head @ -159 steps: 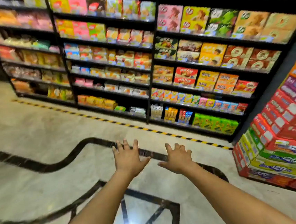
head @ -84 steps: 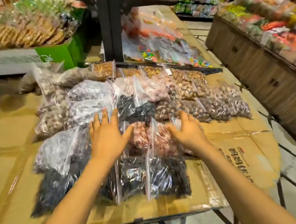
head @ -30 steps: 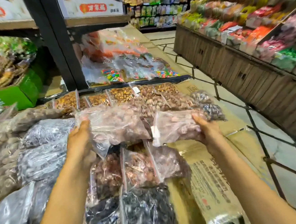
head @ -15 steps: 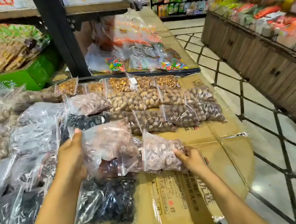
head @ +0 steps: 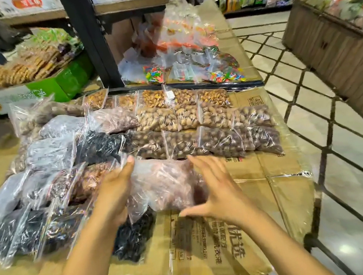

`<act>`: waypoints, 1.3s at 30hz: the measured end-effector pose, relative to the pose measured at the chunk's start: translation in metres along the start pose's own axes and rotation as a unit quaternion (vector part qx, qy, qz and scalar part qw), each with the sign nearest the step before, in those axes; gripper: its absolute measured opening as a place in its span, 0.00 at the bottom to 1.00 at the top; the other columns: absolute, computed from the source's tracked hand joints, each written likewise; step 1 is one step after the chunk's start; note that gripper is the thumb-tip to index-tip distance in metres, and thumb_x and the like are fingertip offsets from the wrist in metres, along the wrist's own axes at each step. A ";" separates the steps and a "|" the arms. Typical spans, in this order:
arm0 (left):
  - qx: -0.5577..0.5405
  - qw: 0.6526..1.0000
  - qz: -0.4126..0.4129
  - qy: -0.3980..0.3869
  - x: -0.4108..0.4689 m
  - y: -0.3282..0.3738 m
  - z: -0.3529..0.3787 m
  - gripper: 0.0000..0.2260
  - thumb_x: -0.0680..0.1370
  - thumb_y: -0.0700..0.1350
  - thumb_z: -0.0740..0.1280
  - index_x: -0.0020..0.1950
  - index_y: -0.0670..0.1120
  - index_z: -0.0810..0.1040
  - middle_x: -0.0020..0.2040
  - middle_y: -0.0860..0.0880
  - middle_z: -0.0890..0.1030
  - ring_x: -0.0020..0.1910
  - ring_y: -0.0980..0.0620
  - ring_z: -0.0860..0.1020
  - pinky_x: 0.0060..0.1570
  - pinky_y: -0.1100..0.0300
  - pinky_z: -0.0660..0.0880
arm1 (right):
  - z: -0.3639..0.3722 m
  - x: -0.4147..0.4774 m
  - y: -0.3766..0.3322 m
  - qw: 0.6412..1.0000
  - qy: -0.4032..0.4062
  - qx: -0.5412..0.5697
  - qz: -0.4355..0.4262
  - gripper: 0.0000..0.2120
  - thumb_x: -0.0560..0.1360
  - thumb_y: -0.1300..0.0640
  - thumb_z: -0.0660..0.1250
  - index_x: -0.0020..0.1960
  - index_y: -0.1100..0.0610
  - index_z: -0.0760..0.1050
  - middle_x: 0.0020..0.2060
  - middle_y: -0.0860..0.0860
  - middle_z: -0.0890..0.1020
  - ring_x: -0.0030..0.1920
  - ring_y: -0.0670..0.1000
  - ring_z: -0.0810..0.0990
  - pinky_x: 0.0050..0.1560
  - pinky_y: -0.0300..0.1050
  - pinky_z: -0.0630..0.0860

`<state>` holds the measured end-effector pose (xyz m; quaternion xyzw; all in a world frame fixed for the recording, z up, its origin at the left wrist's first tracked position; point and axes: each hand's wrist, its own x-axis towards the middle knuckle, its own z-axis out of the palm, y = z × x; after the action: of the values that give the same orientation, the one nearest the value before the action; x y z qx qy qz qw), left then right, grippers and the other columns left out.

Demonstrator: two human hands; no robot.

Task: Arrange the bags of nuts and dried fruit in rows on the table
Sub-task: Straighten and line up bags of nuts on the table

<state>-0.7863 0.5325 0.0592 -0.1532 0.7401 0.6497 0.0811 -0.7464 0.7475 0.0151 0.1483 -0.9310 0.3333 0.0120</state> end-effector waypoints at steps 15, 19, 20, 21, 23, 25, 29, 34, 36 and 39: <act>0.186 0.976 0.103 -0.050 0.006 -0.006 0.054 0.32 0.66 0.71 0.63 0.57 0.48 0.70 0.53 0.50 0.80 0.41 0.54 0.80 0.51 0.47 0.77 | -0.013 -0.025 0.064 0.919 0.156 0.335 0.137 0.42 0.58 0.62 0.79 0.60 0.31 0.64 0.59 0.37 0.72 0.57 0.41 0.77 0.52 0.41 0.80; 0.345 0.913 0.170 -0.136 0.010 -0.028 0.055 0.36 0.69 0.65 0.66 0.72 0.53 0.58 0.64 0.57 0.67 0.60 0.57 0.73 0.59 0.54 0.71 | -0.012 -0.029 0.098 0.935 0.090 0.308 0.149 0.46 0.61 0.65 0.78 0.66 0.34 0.60 0.62 0.40 0.69 0.58 0.38 0.75 0.49 0.30 0.77; 0.375 0.897 0.178 -0.152 0.012 -0.034 0.057 0.37 0.70 0.64 0.66 0.74 0.53 0.57 0.67 0.56 0.66 0.65 0.54 0.69 0.64 0.52 0.68 | -0.008 -0.031 0.104 0.945 0.038 0.279 0.167 0.48 0.60 0.63 0.78 0.67 0.30 0.58 0.66 0.44 0.67 0.61 0.45 0.74 0.53 0.38 0.79; 0.404 0.881 0.186 -0.158 0.016 -0.042 0.059 0.38 0.71 0.63 0.67 0.75 0.51 0.56 0.72 0.53 0.64 0.70 0.52 0.65 0.68 0.52 0.64 | -0.003 -0.032 0.109 0.955 -0.019 0.236 0.179 0.50 0.59 0.59 0.78 0.67 0.26 0.54 0.68 0.47 0.64 0.63 0.50 0.72 0.57 0.47 0.79; 0.429 0.872 0.189 -0.140 0.022 -0.051 0.062 0.37 0.73 0.60 0.66 0.76 0.48 0.55 0.75 0.49 0.62 0.72 0.50 0.63 0.71 0.51 0.61 | 0.006 -0.035 0.118 0.971 -0.085 0.139 0.173 0.51 0.58 0.51 0.77 0.68 0.26 0.49 0.68 0.45 0.61 0.68 0.50 0.64 0.68 0.56 0.69; 0.386 0.899 0.186 -0.088 0.026 -0.055 0.064 0.32 0.76 0.54 0.65 0.76 0.48 0.56 0.66 0.50 0.74 0.58 0.55 0.77 0.59 0.54 0.74 | 0.009 -0.035 0.120 0.971 -0.091 0.130 0.179 0.52 0.57 0.47 0.76 0.70 0.28 0.48 0.66 0.41 0.60 0.70 0.48 0.59 0.72 0.56 0.62; 0.284 0.943 0.173 0.006 0.039 -0.055 0.058 0.22 0.77 0.37 0.64 0.72 0.45 0.66 0.47 0.60 0.77 0.32 0.65 0.70 0.35 0.61 0.75 | 0.011 -0.031 0.123 0.969 -0.085 0.143 0.185 0.55 0.55 0.48 0.78 0.71 0.28 0.49 0.69 0.42 0.60 0.71 0.48 0.60 0.72 0.56 0.62; 0.215 0.963 0.157 0.040 0.028 -0.057 0.053 0.20 0.76 0.30 0.62 0.65 0.44 0.74 0.48 0.51 0.81 0.50 0.55 0.79 0.47 0.64 0.76 | 0.009 -0.029 0.127 0.967 -0.063 0.165 0.181 0.54 0.58 0.58 0.80 0.68 0.25 0.51 0.66 0.40 0.62 0.67 0.45 0.65 0.62 0.32 0.68; 0.217 0.962 0.157 0.044 0.020 -0.064 0.047 0.19 0.76 0.31 0.63 0.65 0.42 0.74 0.54 0.48 0.82 0.54 0.55 0.78 0.52 0.66 0.73 | 0.008 -0.027 0.126 0.966 -0.065 0.173 0.183 0.54 0.60 0.62 0.79 0.66 0.25 0.52 0.66 0.41 0.62 0.65 0.45 0.67 0.54 0.27 0.72; 0.223 0.961 0.162 0.035 0.020 -0.067 0.034 0.19 0.76 0.34 0.65 0.66 0.41 0.73 0.59 0.47 0.80 0.57 0.55 0.77 0.60 0.59 0.73 | 0.003 -0.020 0.121 0.971 -0.132 0.108 0.167 0.57 0.55 0.47 0.81 0.70 0.28 0.47 0.70 0.43 0.61 0.69 0.48 0.60 0.70 0.51 0.66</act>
<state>-0.7857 0.5566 -0.0145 -0.0314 0.8837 0.4667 -0.0190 -0.7612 0.8398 -0.0645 0.0342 -0.8947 0.4062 -0.1827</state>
